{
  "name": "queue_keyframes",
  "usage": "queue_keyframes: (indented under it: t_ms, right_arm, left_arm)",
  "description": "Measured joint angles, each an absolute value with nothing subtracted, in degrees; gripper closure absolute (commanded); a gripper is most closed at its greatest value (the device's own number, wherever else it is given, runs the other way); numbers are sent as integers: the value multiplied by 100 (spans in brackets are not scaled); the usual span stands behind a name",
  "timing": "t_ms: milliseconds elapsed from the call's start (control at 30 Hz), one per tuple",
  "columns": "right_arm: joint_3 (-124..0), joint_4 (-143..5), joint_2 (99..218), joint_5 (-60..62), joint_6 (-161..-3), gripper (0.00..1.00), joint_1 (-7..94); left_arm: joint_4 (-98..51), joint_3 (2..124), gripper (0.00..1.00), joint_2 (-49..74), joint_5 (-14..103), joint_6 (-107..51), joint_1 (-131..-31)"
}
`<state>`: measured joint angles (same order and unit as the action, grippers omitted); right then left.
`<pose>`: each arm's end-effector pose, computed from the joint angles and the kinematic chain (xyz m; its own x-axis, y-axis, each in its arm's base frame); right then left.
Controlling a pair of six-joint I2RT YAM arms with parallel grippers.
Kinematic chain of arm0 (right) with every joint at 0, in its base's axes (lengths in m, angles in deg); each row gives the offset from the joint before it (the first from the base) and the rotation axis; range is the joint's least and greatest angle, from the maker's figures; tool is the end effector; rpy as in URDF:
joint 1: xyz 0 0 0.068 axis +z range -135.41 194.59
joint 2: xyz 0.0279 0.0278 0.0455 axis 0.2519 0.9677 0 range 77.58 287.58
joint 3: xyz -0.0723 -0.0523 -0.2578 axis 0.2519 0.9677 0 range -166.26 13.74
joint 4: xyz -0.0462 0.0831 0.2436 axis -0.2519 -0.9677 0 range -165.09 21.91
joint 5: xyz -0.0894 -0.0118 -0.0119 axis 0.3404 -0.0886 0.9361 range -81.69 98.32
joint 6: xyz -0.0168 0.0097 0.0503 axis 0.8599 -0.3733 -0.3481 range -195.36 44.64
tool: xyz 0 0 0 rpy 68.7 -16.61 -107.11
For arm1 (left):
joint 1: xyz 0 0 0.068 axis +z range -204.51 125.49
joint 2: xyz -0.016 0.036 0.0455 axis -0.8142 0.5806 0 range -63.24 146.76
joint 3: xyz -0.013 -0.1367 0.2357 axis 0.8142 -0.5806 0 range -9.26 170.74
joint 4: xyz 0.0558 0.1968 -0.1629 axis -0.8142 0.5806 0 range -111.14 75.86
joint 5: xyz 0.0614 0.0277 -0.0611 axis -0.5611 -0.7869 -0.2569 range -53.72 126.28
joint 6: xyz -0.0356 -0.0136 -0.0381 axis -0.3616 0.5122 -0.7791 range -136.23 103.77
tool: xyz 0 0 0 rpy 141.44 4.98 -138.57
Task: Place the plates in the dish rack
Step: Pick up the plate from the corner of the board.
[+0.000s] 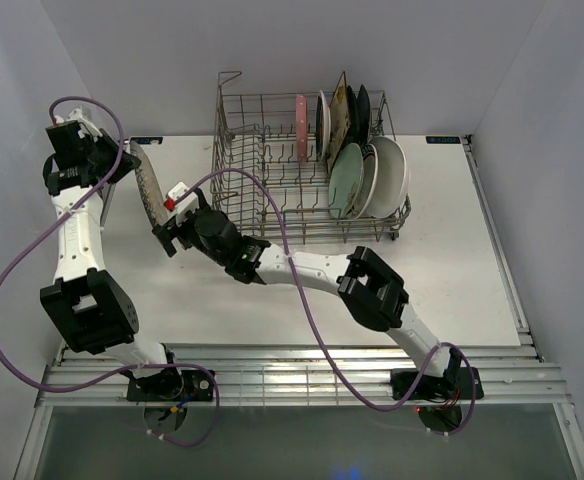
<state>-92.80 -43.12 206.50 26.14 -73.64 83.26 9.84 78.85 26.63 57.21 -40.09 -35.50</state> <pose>0.2077 0.5019 0.2860 0.0396 0.0231 -0.9989 -0.7747 0.6321 -0.0162 0.3411 0.1042 0.3720 -0.4594 -0.5578 -0.6913 -0.2252 0.8259 -0.5168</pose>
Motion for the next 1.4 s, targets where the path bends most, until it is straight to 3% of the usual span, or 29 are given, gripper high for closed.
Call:
queue_keyframes:
  t_ms: [900, 1400]
  right_arm:
    - [-10283, -4272, 21586, 2483, -7618, 18, 8214]
    - [-10369, -4062, 21773, 3077, -7673, 39, 8299]
  left_arm:
    - [1056, 7656, 100, 2378, 5251, -4649, -3548]
    - [969, 7422, 100, 2195, 5142, -5041, -3542]
